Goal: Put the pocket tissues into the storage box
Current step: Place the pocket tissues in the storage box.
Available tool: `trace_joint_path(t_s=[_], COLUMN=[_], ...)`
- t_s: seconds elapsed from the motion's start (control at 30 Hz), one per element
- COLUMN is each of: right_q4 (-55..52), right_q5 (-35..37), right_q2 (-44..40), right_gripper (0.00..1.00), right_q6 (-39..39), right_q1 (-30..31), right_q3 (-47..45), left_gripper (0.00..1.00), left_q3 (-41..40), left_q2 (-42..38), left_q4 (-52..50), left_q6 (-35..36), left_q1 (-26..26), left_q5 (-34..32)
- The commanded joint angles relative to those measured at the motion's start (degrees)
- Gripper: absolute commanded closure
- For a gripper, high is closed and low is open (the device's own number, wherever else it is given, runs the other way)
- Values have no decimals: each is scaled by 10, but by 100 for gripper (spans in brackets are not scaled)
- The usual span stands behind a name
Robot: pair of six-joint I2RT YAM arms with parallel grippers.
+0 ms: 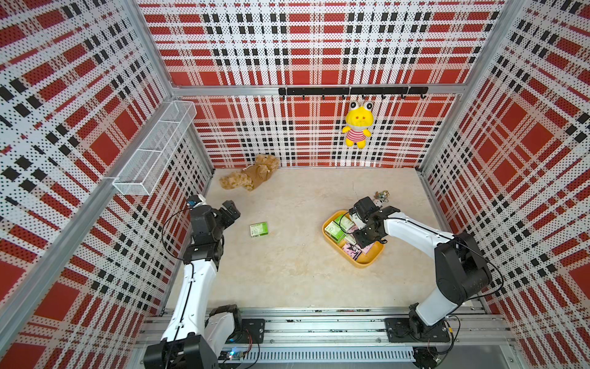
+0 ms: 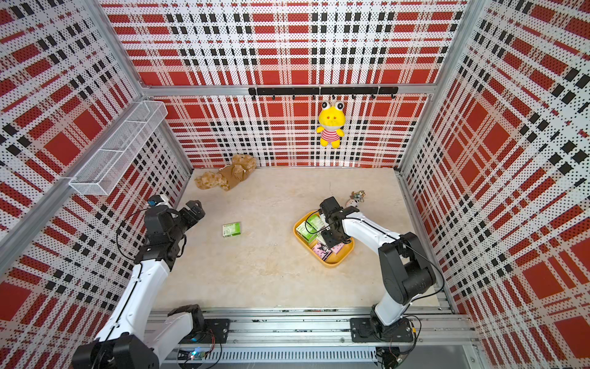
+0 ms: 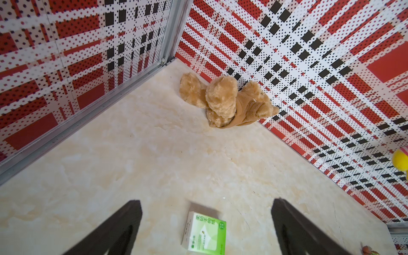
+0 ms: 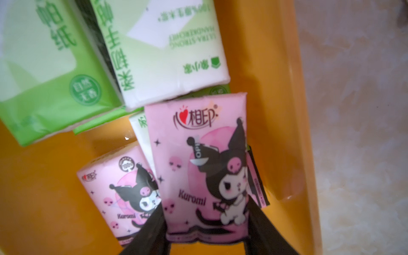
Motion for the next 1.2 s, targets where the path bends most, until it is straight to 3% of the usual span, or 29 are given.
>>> trace_joint_path(t_s=[0.0, 0.17, 0.47, 0.9, 1.17], right_q4=[8, 1, -29, -50, 0], right_q5=[3, 9, 14, -46, -62], right_q2=[16, 21, 18, -39, -30], right_gripper=[45, 41, 16, 13, 11], right_q6=[-11, -17, -20, 26, 90], right_q1=[-4, -7, -7, 22, 113], right_q3=[19, 34, 76, 112, 144], left_gripper=[1, 1, 1, 1, 1], left_q3=[3, 7, 10, 11, 16], left_q2=[2, 2, 3, 4, 5], left_q4=[12, 11, 10, 11, 10], left_q6=[8, 10, 10, 5, 0], left_q1=[-3, -3, -3, -3, -3], left_q5=[-4, -5, -4, -3, -5])
